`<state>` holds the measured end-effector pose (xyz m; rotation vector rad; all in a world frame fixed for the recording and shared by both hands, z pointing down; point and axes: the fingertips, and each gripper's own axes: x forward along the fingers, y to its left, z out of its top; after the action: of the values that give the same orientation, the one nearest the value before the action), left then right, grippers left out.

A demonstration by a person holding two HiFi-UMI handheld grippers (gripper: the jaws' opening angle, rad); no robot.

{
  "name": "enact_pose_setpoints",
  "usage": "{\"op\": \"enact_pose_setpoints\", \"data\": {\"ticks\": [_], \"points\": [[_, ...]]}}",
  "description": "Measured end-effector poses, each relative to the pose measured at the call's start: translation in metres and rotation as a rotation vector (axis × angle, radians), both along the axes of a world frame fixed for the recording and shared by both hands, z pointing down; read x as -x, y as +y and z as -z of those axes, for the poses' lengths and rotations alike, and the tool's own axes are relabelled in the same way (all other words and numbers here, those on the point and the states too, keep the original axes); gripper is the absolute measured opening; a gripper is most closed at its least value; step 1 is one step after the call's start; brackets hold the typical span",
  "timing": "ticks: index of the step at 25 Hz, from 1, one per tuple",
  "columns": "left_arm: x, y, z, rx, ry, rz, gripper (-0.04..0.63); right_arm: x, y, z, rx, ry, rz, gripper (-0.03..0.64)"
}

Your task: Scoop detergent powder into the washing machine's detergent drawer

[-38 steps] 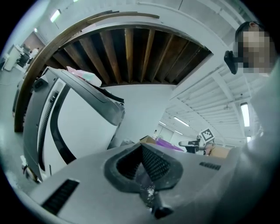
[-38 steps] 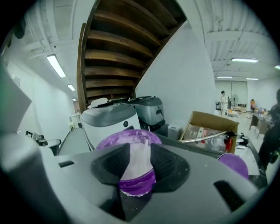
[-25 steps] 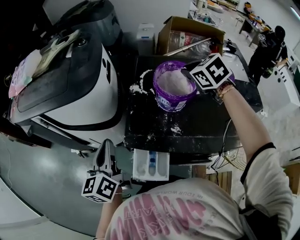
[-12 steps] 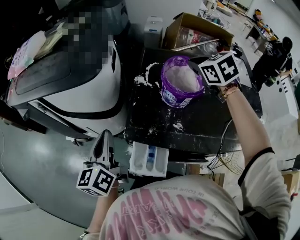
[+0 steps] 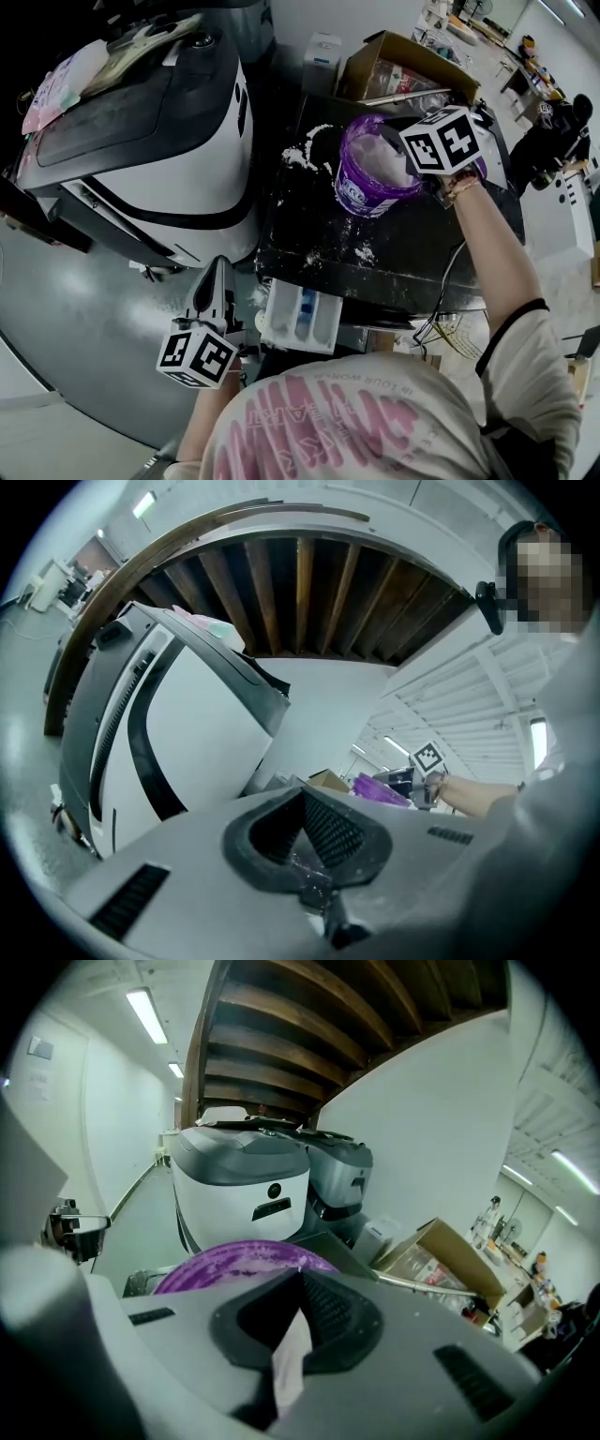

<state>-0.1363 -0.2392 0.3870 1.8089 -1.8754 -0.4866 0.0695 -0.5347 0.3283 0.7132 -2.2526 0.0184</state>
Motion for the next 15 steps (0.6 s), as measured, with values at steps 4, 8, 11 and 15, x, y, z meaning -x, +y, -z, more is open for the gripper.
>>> {"op": "enact_pose_setpoints", "data": {"ticks": [4, 8, 11, 15], "points": [[0.002, 0.003, -0.002, -0.006, 0.005, 0.007, 0.000, 0.011, 0.010, -0.002, 0.038, -0.029, 0.023, -0.002], [0.004, 0.006, -0.002, -0.012, 0.007, 0.017, 0.000, 0.022, 0.023, 0.000, 0.075, -0.065, 0.047, -0.001], [0.006, 0.009, -0.001, -0.016, 0.009, 0.019, 0.000, 0.027, 0.034, 0.003, 0.083, -0.081, 0.063, -0.001], [0.007, 0.015, 0.000, -0.020, 0.007, 0.022, 0.000, 0.032, 0.050, 0.004, 0.091, -0.089, 0.092, 0.000]]}}
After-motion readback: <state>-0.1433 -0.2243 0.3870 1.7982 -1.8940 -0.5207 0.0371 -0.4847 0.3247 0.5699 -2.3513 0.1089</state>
